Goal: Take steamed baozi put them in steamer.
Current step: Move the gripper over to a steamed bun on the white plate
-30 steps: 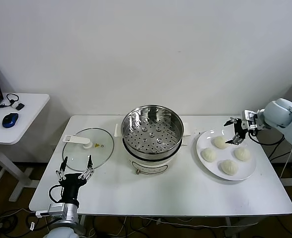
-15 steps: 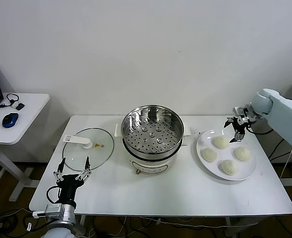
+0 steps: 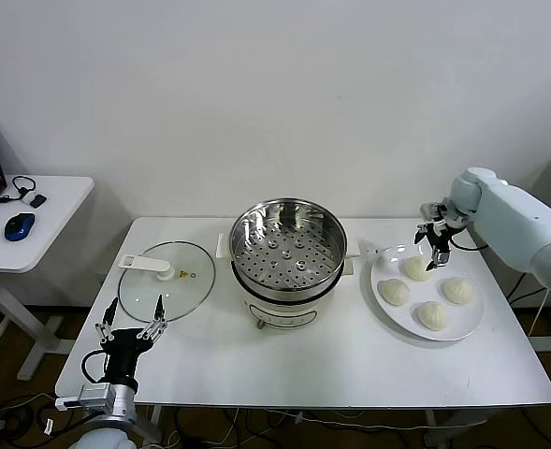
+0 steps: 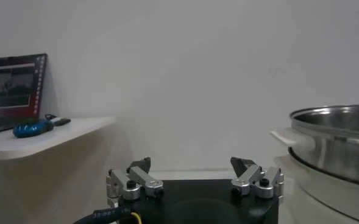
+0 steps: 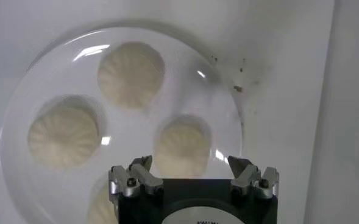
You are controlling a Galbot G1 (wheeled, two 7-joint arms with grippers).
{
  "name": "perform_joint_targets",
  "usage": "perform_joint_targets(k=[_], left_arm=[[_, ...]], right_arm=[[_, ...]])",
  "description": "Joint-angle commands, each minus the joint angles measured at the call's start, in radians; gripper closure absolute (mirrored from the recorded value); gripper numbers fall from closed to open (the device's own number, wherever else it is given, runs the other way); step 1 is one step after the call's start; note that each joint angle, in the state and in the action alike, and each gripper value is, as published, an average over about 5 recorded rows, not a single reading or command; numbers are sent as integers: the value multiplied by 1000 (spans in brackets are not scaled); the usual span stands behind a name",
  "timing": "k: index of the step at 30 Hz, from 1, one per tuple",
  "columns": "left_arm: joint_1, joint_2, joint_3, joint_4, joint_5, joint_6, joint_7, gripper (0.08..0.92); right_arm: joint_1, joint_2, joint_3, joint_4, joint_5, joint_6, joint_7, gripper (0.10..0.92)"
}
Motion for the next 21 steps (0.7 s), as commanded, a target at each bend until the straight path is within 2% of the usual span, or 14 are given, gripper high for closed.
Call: perform_joint_targets(k=[1, 21], left_arm=[[-2, 4, -4, 10, -2, -3, 1, 177], [-19, 9, -2, 36, -1, -6, 1, 177]], right_arm=[[-26, 53, 53, -104, -76, 21, -9, 203], [-70, 108, 195, -224, -151, 48, 5, 203]])
